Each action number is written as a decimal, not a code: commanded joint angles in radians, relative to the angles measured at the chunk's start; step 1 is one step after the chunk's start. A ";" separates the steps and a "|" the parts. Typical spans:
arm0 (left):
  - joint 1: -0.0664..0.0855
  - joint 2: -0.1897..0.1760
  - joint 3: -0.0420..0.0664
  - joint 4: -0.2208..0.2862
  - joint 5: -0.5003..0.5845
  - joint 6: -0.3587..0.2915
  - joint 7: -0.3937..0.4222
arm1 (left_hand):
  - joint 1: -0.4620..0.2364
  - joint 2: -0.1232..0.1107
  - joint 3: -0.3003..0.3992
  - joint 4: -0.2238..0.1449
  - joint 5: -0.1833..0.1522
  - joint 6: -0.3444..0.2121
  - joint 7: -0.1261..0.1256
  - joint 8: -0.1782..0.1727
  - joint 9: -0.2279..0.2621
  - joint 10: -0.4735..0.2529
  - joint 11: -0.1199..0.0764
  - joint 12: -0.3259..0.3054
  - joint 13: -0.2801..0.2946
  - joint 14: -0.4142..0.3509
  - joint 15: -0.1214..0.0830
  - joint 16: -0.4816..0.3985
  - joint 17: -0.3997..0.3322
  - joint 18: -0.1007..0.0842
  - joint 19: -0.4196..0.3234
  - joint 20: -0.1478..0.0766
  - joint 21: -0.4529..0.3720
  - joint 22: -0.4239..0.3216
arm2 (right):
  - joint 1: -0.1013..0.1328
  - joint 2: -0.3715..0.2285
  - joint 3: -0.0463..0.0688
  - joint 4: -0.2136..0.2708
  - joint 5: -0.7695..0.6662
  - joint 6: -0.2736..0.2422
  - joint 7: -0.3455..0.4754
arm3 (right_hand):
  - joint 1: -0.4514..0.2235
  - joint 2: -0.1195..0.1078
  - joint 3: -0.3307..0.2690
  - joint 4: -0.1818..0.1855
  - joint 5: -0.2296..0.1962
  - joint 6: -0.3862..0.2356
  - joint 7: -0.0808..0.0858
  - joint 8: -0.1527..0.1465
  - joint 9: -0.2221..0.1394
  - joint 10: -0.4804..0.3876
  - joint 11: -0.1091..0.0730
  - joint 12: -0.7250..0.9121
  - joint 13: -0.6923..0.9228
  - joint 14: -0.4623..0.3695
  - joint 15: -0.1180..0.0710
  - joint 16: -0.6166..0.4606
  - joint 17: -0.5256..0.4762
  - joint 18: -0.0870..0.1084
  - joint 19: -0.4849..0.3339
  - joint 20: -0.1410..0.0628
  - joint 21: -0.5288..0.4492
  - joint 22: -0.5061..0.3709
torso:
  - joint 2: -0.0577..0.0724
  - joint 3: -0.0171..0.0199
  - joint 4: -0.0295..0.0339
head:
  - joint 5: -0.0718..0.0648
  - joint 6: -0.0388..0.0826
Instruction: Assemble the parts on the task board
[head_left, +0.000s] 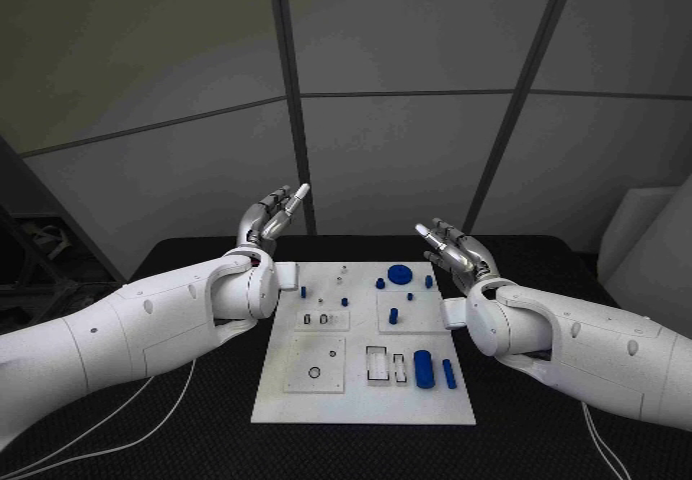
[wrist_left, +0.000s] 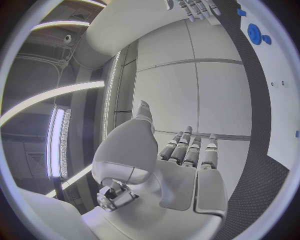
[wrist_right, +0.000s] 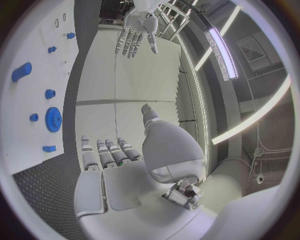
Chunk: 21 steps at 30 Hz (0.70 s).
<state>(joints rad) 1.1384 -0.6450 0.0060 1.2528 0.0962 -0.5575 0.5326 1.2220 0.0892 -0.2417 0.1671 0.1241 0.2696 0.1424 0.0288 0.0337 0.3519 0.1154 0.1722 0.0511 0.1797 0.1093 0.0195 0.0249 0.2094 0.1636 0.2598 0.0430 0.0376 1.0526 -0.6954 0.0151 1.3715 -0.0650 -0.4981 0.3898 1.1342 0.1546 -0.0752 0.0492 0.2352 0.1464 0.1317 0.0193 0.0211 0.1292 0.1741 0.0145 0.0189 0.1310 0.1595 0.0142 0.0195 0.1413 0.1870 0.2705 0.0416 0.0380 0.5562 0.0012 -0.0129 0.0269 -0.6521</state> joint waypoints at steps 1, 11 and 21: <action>0.007 0.008 0.001 -0.019 0.043 0.109 0.045 | 0.021 0.001 -0.001 0.008 0.004 0.010 0.012 0.006 0.001 0.011 0.003 0.008 0.002 0.006 0.004 0.006 0.001 -0.030 0.002 0.008 0.007 0.002 | 0.004 0.012 0.003 -0.028 -0.070 0.188 -0.073 | 0.100 -0.008 0.022 -0.043 0.008 0.090 0.119 0.017 0.011 0.095 0.041 0.020 0.012 0.113 0.034 0.026 0.014 0.029 0.071 0.022 0.044 0.020 | 0.000 0.0001 -0.0006 | 0.000 0.000; 0.006 -0.038 0.002 -0.006 0.045 0.145 0.033 | 0.039 0.001 0.013 0.019 0.005 0.062 0.043 0.016 0.008 0.070 0.036 0.060 0.008 0.057 0.030 0.012 0.006 -0.027 0.027 0.011 0.028 0.012 | 0.020 0.004 0.006 -0.100 -0.426 0.085 -0.048 | 0.257 -0.044 0.071 -0.200 0.017 0.630 0.117 0.140 0.066 0.719 0.041 0.140 0.056 0.723 0.032 0.158 0.059 0.027 0.509 0.011 0.259 0.114 | 0.003 -0.0008 -0.0042 | -0.012 -0.022; 0.007 -0.104 0.001 0.080 0.045 0.160 0.020 | 0.099 0.022 0.014 -0.030 0.033 0.376 0.110 0.083 0.052 0.291 0.103 0.161 0.014 0.439 0.089 0.076 0.035 -0.043 0.343 0.031 0.206 0.095 | 0.070 0.001 0.008 -0.119 -0.736 0.070 -0.098 | 0.255 -0.050 0.141 -0.317 0.035 0.808 0.069 0.122 0.046 0.900 -0.013 0.089 0.042 0.944 -0.042 0.154 0.048 0.036 0.660 -0.052 0.371 0.150 | 0.026 0.0027 0.0047 | -0.015 -0.019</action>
<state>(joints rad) 1.1430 -0.7418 0.0063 1.3218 0.1382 -0.4274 0.5470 1.3114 0.1111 -0.2277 0.1412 0.1544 0.6270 0.1714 0.1071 0.0826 0.6347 0.2159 0.3293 0.0660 0.5989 0.1971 0.0925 0.0584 0.1939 0.4847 0.2911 0.2376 0.1279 1.1136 -0.6944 0.0211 1.2539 -0.6202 -0.4084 0.3175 1.3742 0.1107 0.0234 -0.1957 0.2584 0.8302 0.2061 0.1422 0.0744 0.8908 0.1843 0.1276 0.0625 0.9250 0.1493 0.1647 0.0713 0.1636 0.7511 0.2500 0.3416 0.1629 0.5716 0.0037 -0.0132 0.0137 -0.6735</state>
